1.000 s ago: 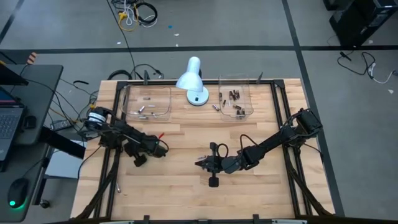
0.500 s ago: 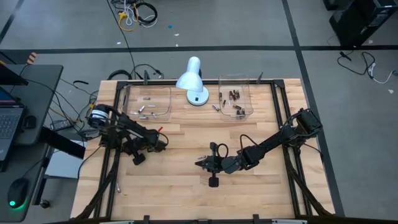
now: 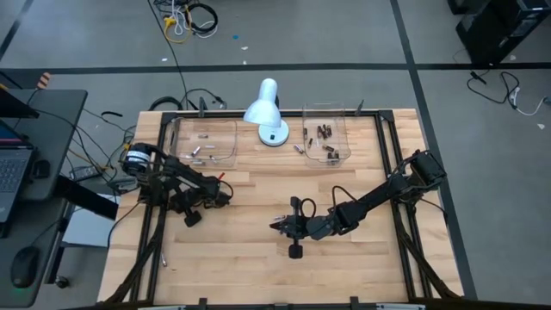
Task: Sort batteries
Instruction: Put the black battery in the transparent bin
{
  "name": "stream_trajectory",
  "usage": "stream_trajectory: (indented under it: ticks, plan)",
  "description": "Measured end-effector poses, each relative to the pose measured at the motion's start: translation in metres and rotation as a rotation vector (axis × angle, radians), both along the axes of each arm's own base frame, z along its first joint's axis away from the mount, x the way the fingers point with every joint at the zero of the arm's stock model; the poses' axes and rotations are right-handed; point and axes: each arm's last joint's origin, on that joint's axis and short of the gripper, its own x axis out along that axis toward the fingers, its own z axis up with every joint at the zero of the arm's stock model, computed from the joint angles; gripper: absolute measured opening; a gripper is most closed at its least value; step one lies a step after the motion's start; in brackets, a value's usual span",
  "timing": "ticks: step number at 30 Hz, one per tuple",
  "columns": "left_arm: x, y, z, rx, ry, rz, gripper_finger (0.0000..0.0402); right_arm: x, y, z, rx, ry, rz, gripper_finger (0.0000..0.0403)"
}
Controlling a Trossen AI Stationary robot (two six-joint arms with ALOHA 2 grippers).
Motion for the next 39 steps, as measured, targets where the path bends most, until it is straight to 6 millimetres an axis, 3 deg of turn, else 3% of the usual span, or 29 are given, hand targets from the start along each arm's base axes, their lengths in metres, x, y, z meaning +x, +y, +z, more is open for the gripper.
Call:
stream_trajectory:
  ticks: [8,15,19,26,32,39]
  plan:
    - [-0.005,0.009,-0.004,-0.028,-0.019,0.012,0.0,0.0,0.0,0.0,-0.002,0.0,0.001,0.0]
    - [0.025,0.003,0.013,0.043,-0.08,-0.103,0.0,0.001,-0.002,0.0,-0.006,0.0,-0.002,0.0]
    - [0.021,0.006,0.02,0.115,-0.001,-0.117,0.0,0.002,-0.004,0.0,-0.006,0.0,-0.009,0.0]
    - [-0.004,0.019,0.001,0.077,0.025,0.004,0.0,0.002,-0.005,0.0,-0.003,0.002,-0.012,0.0]
    - [-0.004,0.022,0.001,0.073,0.021,0.02,0.0,0.001,-0.004,0.0,-0.003,0.001,-0.01,0.0]
    - [0.018,0.009,0.006,0.014,-0.095,0.004,0.0,0.002,-0.005,0.0,-0.003,0.0,-0.014,0.0]
